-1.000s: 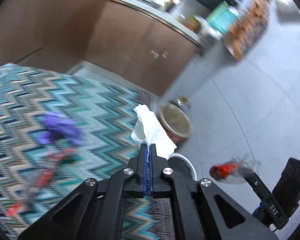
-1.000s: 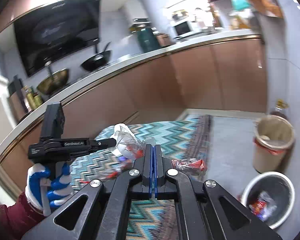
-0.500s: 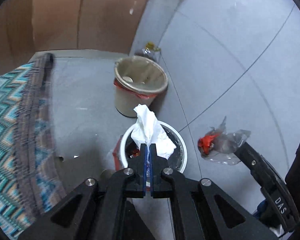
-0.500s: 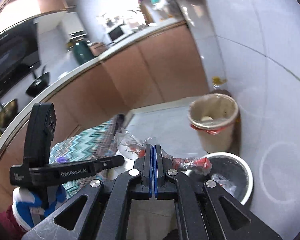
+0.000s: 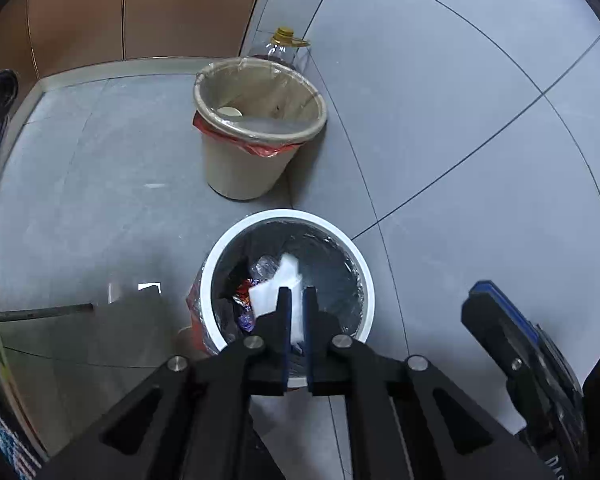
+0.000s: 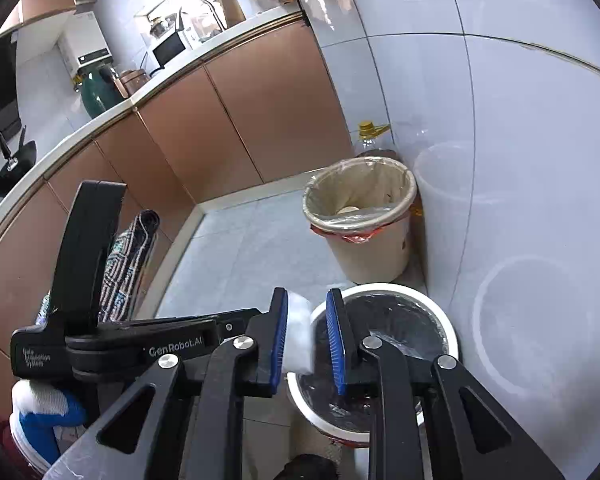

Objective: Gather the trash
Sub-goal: 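Carry tissue and plastic wrapper to the white-rimmed bin and open both tools, then move both open tools back over the remaining trash on the table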

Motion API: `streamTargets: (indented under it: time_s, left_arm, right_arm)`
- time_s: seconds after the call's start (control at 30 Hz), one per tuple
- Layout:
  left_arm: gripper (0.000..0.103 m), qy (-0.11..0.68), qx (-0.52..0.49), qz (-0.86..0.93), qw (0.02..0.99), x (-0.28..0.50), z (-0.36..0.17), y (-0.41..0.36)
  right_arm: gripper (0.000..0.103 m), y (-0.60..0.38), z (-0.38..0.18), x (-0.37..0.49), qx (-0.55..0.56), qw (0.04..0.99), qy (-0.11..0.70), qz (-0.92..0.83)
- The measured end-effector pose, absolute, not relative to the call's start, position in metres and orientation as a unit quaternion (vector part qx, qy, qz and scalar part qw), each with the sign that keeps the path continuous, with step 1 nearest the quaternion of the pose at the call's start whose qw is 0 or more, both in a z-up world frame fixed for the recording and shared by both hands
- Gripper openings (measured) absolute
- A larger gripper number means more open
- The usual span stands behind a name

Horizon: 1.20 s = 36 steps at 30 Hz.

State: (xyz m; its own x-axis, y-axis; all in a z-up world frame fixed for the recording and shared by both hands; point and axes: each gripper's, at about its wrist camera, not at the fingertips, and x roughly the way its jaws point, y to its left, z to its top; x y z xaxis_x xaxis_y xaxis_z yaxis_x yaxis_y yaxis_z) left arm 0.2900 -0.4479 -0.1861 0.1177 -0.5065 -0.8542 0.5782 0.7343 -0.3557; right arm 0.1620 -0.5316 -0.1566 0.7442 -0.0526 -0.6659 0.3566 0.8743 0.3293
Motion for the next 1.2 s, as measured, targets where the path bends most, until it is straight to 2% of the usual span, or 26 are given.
streamTargets:
  time_s: [0.27,0.53,0.57,0.6,0.63,0.7,0.87,0.9,0.97,1.2]
  left_arm:
    - [0.007,0.546,0.017,-0.375,0.749,0.281,-0.171,-0.429]
    - [0.008,0.444,0.033,-0.351,0.824,0.243,-0.107,-0.369]
    - [0.01,0.43,0.035,-0.344,0.834,0.237,-0.099,-0.359]
    - [0.023,0.414,0.036,-0.336,0.845,0.231,-0.09,-0.349]
    - [0.042,0.4,0.035,-0.326,0.856,0.226,-0.082,-0.337]
    - [0.054,0.361,0.028,-0.305,0.881,0.213,-0.065,-0.312]
    - [0.057,0.308,0.026,-0.275,0.91,0.191,-0.038,-0.264]
    - [0.06,0.296,0.025,-0.268,0.917,0.186,-0.033,-0.254]
    - [0.066,0.273,0.025,-0.252,0.928,0.176,-0.023,-0.236]
    - [0.07,0.221,0.024,-0.222,0.949,0.144,0.001,-0.188]
  right_arm:
    - [0.031,-0.51,-0.132,0.148,0.194,0.916,0.328,-0.124]
    - [0.043,-0.464,-0.089,0.126,0.157,0.933,0.302,-0.115]
    - [0.045,-0.456,-0.083,0.122,0.153,0.936,0.297,-0.112]
    - [0.045,-0.451,-0.078,0.119,0.15,0.938,0.294,-0.11]
    - [0.047,-0.444,-0.073,0.116,0.145,0.94,0.29,-0.108]
    - [0.049,-0.429,-0.064,0.11,0.137,0.943,0.283,-0.104]
    - [0.054,-0.389,-0.042,0.096,0.109,0.953,0.268,-0.092]
    - [0.056,-0.382,-0.039,0.094,0.105,0.954,0.266,-0.089]
    - [0.066,-0.367,-0.031,0.089,0.095,0.958,0.259,-0.082]
    - [0.079,-0.33,-0.01,0.074,0.071,0.966,0.24,-0.068]
